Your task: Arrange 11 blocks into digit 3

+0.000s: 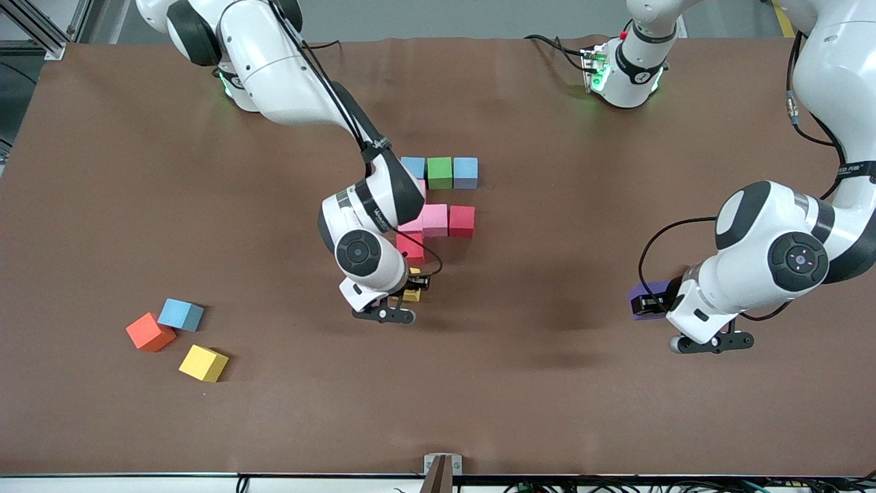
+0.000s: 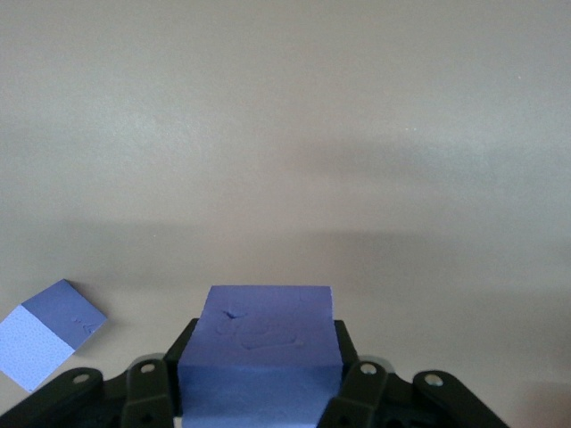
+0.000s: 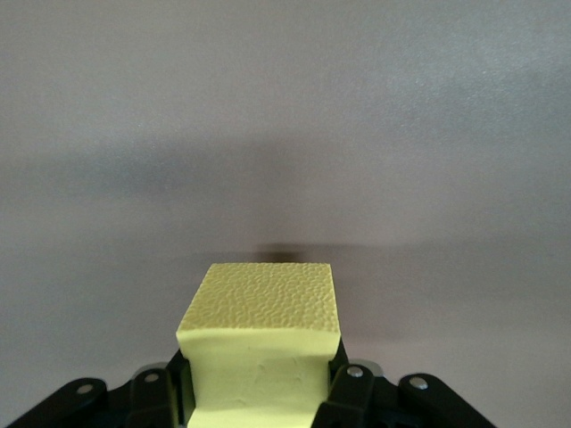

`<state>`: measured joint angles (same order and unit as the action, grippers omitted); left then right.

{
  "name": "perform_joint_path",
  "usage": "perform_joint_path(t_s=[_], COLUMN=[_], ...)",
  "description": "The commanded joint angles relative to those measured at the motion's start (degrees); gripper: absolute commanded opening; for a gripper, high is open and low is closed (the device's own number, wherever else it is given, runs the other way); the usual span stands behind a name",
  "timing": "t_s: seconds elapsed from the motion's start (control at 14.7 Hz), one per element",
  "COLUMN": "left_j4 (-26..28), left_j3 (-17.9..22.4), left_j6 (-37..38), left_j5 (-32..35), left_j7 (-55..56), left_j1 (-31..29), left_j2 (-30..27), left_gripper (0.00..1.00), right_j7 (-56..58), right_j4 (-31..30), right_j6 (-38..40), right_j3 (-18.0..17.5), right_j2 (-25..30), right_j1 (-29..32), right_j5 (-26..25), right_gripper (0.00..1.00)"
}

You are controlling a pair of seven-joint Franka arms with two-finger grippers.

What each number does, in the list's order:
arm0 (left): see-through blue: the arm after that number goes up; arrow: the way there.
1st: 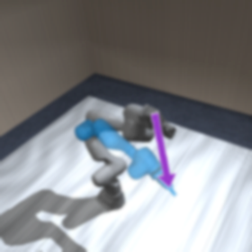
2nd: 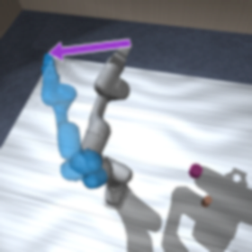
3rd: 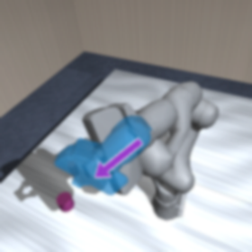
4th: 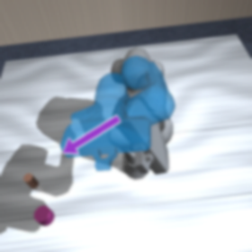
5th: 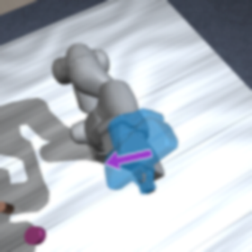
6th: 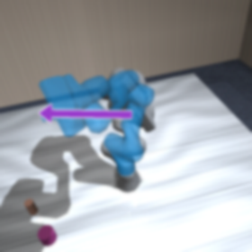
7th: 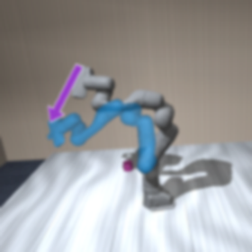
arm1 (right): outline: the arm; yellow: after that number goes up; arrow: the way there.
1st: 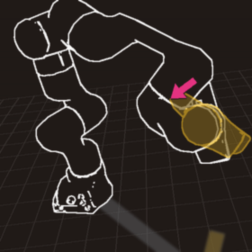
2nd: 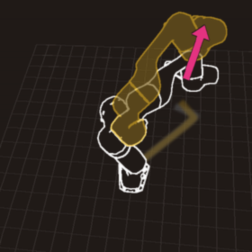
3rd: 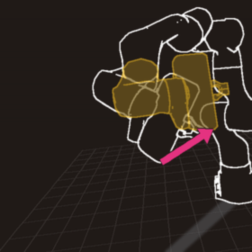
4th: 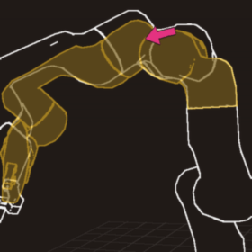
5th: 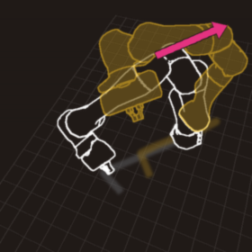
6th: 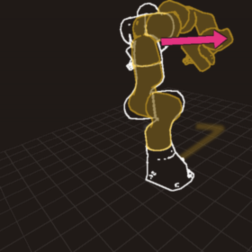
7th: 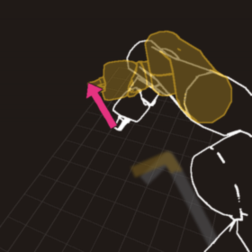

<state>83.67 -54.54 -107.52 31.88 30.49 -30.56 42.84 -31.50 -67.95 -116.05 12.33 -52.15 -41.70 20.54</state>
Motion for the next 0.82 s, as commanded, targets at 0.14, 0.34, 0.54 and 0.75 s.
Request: perform_joint_path(t_s=[0.14, 0.34, 0.54, 0.75], left_j4=[0.09, 0.09, 0.09, 0.17], left_j3=[-1.00, -1.00, -1.00, -1.00], left_j6=[1.79, 1.79, 1.79, 2.40], left_j5=[-0.42, -0.42, -0.42, -0.51], left_j7=[0.45, 0.27, 0.45, 0.45], left_j1=[0.06, 0.23, 1.11, 1.03], left_j2=[-1.10, -0.75, -0.48, -0.66], left_gripper=[0.34, 0.34, 0.34, 0.34], right_j7=[-0.32, 3.10, 3.11, 3.11], right_j4=[2.48, 2.21, 2.04, 1.86], right_j6=[1.44, 2.40, 2.49, 2.32], right_j3=[0.15, 0.23, 0.23, 0.23], right_j2=[-1.64, -1.64, -1.64, -1.90], right_j1=[-0.66, -0.66, -0.75, -0.75], right_j5=[0.29, 0.02, 0.02, 0.02], right_gripper=[0.20, 0.20, 0.20, 0.20])
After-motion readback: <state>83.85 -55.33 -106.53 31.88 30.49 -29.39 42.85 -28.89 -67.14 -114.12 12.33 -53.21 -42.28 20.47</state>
